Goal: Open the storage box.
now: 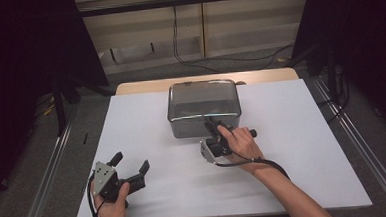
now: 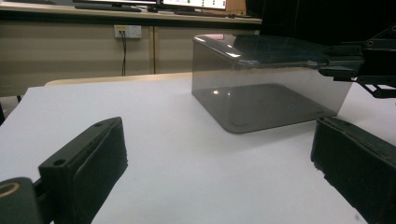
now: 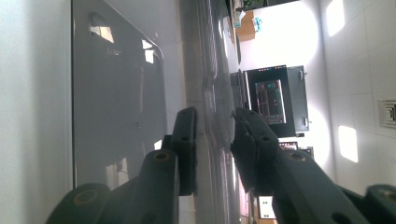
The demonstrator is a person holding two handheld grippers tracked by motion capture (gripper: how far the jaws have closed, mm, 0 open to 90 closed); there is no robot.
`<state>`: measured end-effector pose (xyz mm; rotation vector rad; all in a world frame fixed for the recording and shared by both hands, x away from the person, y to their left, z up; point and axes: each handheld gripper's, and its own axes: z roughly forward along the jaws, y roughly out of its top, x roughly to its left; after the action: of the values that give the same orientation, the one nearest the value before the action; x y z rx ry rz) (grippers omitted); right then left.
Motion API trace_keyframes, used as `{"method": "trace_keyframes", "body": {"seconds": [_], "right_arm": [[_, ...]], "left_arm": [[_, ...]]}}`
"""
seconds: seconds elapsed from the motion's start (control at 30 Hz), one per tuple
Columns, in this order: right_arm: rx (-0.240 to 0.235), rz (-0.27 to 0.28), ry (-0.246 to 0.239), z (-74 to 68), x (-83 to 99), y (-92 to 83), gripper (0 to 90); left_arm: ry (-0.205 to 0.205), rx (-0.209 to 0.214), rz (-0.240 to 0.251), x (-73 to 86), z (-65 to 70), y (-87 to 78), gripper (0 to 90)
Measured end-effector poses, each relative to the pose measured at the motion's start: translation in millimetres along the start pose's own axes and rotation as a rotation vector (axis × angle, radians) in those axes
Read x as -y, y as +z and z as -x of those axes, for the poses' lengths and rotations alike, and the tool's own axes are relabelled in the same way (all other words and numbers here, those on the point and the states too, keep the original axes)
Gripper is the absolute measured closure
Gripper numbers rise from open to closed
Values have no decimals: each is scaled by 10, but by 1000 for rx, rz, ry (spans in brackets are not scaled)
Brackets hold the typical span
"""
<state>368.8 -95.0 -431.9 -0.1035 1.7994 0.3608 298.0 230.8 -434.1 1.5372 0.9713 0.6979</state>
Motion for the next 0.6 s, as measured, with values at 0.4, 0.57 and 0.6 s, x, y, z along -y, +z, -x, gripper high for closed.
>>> {"method": "trace_keyframes", "body": {"seconds": [0.4, 0.57, 0.6], "right_arm": [[-4, 8, 11, 11, -20, 6, 773], [1, 9, 11, 22, -23, 5, 778], [1, 8, 12, 23, -23, 4, 779]], "left_arm": [[1, 5, 1, -2, 5, -5, 34], [0, 10, -5, 4, 17, 9, 31], [-2, 11, -4, 3, 17, 11, 30]]}}
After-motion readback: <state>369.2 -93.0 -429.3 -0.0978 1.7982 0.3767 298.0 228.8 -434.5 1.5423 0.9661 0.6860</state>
